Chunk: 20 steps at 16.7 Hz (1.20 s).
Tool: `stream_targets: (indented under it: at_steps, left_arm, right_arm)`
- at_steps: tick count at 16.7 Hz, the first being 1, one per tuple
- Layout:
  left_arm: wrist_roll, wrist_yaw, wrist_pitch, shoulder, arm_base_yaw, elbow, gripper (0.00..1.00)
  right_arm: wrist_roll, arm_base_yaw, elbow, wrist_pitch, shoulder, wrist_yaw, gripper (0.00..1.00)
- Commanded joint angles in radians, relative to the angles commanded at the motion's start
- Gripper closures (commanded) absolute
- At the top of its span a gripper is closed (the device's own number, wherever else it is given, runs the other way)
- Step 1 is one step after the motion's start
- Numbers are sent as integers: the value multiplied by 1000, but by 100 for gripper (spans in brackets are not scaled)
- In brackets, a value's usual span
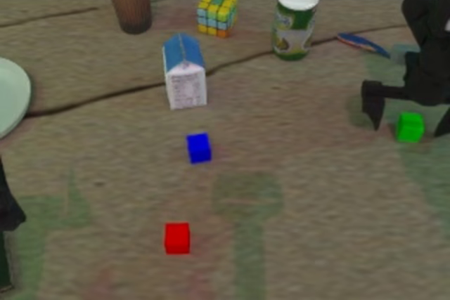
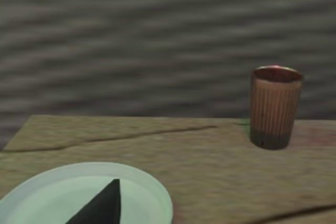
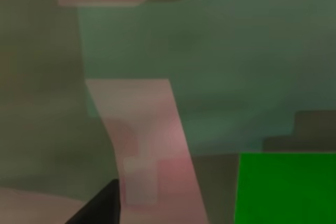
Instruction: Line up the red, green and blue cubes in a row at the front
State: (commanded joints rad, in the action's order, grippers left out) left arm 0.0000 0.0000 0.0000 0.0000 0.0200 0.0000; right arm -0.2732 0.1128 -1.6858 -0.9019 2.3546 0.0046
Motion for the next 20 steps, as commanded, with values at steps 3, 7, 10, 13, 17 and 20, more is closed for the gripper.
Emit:
stream_targets:
  at_steps: [3,7,10,13,17,20]
  left_arm:
    - [0,0,0,0,0,0,0]
    - [0,0,0,0,0,0,0]
    - [0,0,0,0,0,0,0]
    - [0,0,0,0,0,0,0]
    - [0,0,0,0,0,0,0]
    - [0,0,0,0,0,0,0]
  right_arm:
    - [0,0,0,0,0,0,38]
    - [0,0,0,0,0,0,68]
    - [0,0,0,0,0,0,90]
    - [0,0,0,0,0,0,100]
    - [0,0,0,0,0,0,100]
    - [2,-3,-6,-7,-22,5,100]
